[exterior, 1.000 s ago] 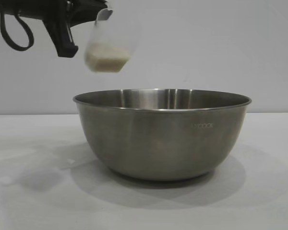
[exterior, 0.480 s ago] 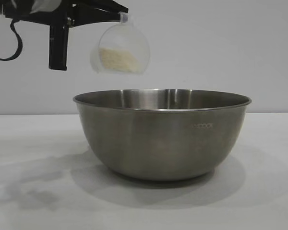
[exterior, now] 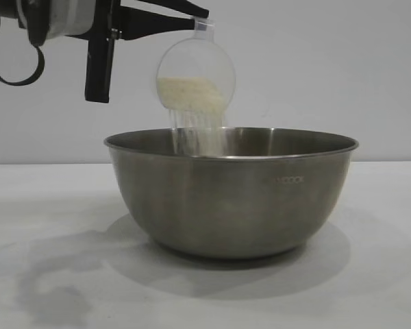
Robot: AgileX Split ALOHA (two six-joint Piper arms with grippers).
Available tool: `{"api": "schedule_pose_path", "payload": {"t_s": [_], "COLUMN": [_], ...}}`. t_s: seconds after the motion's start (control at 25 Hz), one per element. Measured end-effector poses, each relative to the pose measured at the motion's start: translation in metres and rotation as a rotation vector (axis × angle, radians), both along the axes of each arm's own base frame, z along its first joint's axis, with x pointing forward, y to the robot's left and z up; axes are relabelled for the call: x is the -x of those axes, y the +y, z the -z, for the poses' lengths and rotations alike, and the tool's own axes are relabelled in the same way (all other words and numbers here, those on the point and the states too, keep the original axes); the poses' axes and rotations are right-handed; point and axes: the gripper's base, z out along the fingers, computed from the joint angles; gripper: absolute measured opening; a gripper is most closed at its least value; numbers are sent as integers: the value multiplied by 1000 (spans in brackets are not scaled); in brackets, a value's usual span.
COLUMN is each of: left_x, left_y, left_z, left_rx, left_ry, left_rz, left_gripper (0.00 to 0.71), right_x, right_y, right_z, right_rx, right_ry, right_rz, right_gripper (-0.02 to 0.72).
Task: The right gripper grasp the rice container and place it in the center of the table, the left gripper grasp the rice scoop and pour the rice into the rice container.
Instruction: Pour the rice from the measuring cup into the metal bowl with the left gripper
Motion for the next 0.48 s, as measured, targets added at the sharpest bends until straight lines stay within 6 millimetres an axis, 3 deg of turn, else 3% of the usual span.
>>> {"api": "schedule_pose_path", "payload": {"t_s": [0.48], "left_x": [0], "left_y": [0], "left_z": [0], "left_rx": [-20], "left_ry": [-44], "left_rz": [9], "left_gripper": [0], "right_x": [0], "right_y": [0], "right_z": [0], "right_rx": [0], "right_ry": [0], "right_rz": [0], "right_gripper": [325]}}
